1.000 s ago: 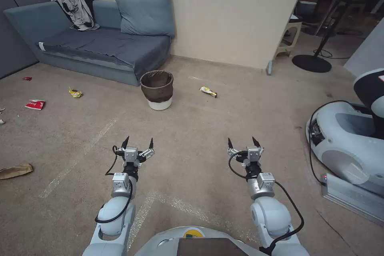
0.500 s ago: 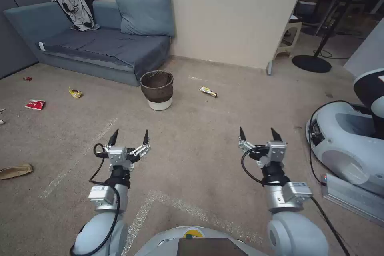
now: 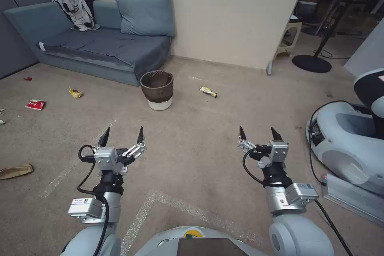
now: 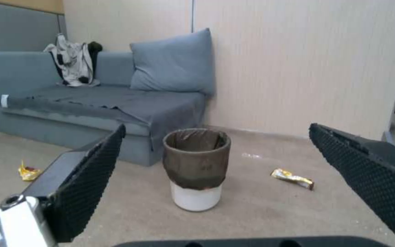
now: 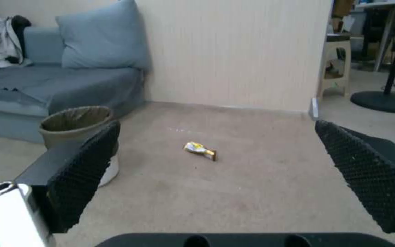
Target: Pick up the trash bin, then pick up the garbage from the floor and place it into the trash bin.
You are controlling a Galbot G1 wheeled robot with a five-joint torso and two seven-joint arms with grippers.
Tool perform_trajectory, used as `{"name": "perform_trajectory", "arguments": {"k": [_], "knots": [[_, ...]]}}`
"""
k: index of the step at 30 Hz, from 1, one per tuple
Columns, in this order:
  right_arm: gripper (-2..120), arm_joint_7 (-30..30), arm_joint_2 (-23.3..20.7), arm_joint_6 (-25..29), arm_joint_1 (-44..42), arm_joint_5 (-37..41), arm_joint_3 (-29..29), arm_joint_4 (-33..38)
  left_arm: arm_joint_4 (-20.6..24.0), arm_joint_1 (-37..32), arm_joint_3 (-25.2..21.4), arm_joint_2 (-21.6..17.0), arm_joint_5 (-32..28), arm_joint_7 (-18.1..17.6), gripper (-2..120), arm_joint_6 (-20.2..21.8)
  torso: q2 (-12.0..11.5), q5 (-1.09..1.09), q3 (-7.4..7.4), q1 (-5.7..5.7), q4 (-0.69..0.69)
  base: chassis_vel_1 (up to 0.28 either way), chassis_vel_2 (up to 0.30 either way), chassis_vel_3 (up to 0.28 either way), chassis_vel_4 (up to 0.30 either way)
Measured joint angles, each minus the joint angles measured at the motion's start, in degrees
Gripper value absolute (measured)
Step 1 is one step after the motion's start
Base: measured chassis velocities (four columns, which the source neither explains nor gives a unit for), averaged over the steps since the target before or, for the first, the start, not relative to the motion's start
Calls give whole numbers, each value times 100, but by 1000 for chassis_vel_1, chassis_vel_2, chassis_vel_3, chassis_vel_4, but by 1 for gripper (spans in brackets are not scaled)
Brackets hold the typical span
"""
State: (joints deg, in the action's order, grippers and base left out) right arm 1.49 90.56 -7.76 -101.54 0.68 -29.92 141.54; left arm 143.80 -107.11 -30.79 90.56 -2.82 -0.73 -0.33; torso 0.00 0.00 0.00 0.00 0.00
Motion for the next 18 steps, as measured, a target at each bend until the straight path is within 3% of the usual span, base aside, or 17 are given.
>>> {"name": "perform_trajectory", "arguments": {"k": [18], "knots": [[100,-99,1,2,55,7,-21,-71,-42,40,-37,13,-36,-18,100,23,0,0,0,0,0,0,0,0,0]]}}
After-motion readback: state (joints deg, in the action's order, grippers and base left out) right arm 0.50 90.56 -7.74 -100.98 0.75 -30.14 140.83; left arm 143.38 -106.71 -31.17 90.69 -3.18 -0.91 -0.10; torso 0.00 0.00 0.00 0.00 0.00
